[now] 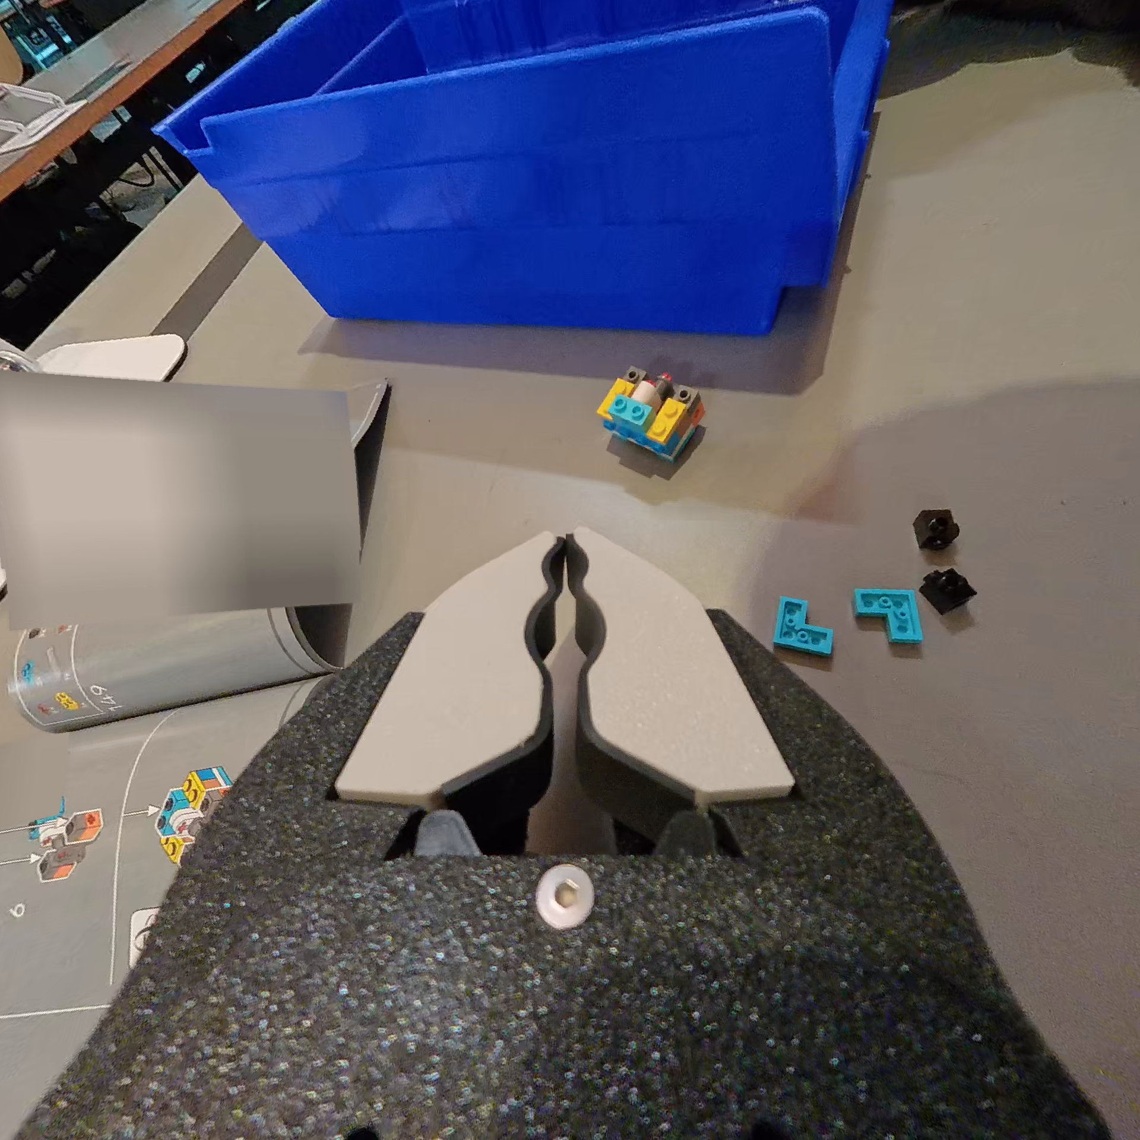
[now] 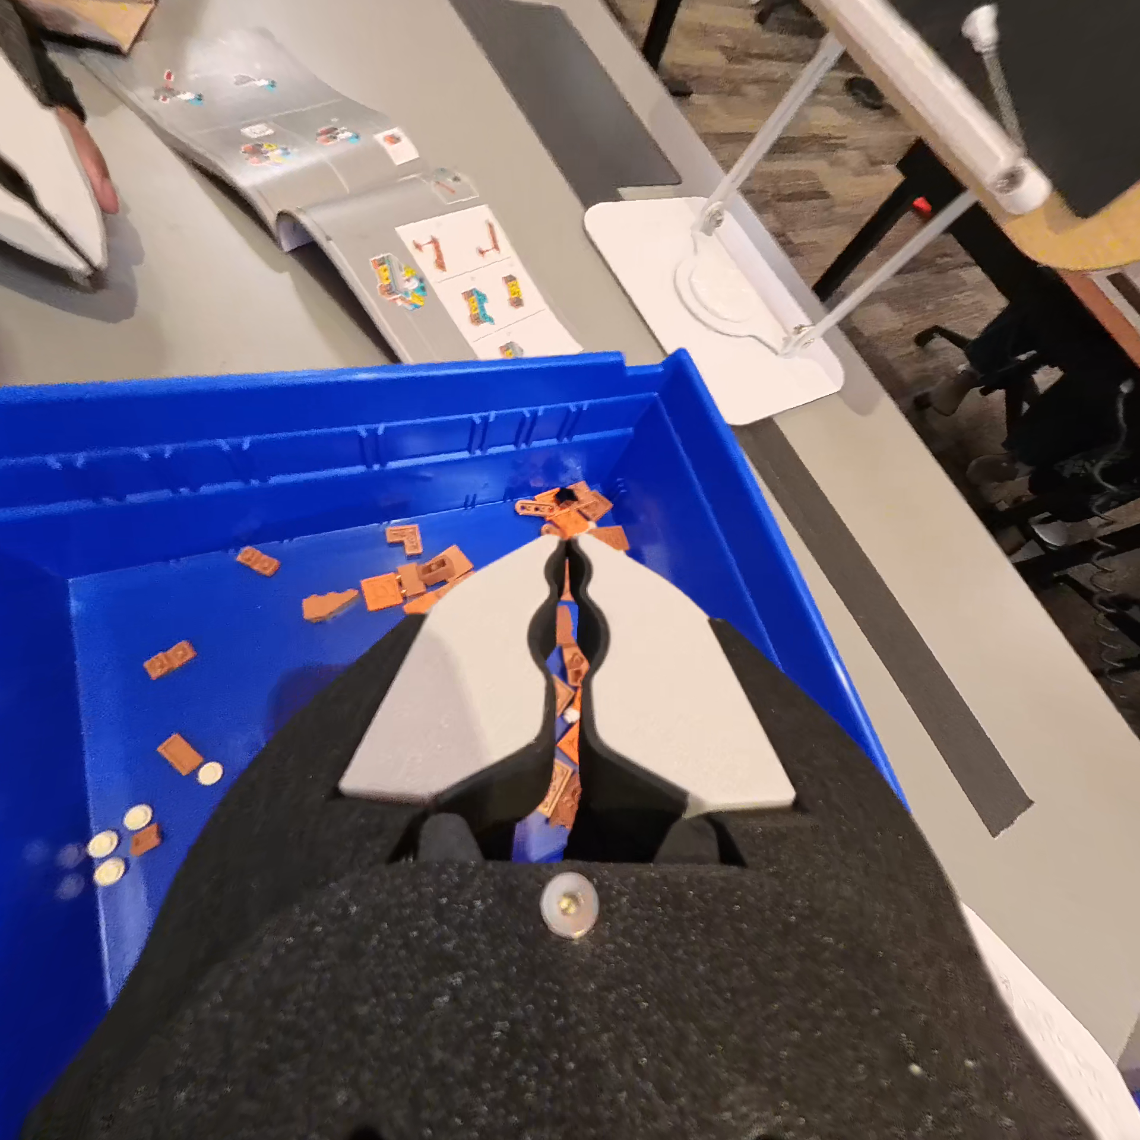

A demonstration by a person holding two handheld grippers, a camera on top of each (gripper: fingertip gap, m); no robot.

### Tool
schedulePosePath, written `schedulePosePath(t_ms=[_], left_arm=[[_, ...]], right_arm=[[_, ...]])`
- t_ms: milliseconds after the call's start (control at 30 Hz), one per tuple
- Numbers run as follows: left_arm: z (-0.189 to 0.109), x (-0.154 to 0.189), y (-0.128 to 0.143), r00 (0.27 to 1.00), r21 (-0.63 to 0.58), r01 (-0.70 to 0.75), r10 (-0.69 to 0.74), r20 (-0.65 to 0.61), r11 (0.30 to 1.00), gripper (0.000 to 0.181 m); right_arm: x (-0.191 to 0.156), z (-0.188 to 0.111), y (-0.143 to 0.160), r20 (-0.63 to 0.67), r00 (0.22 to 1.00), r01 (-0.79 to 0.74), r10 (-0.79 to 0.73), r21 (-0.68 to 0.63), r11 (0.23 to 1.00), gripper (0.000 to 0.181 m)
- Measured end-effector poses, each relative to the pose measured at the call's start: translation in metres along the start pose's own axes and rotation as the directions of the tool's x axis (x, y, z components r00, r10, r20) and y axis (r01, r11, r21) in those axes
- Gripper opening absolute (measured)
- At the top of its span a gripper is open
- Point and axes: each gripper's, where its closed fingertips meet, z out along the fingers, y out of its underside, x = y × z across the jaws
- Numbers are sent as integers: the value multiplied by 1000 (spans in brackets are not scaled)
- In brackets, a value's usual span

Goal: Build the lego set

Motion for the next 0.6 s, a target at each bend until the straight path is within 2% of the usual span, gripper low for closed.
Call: schedulePosePath(t_ms=[200, 300, 600], left_arm=[[-2, -1, -2, 1000, 20, 2, -2, 11, 1000, 0], [-3, -1, -3, 1000, 28, -3, 3, 12, 1000, 0], [-3, 0, -3, 1000, 26, -12, 11, 14, 1000, 0]], right_arm=[[-18, 4, 7, 68, 971, 237, -229, -133, 963, 2], [-30, -2, 13, 135, 948, 312, -289, -198, 929, 2], [-39, -19, 63, 334, 858, 506, -390, -425, 751, 6]])
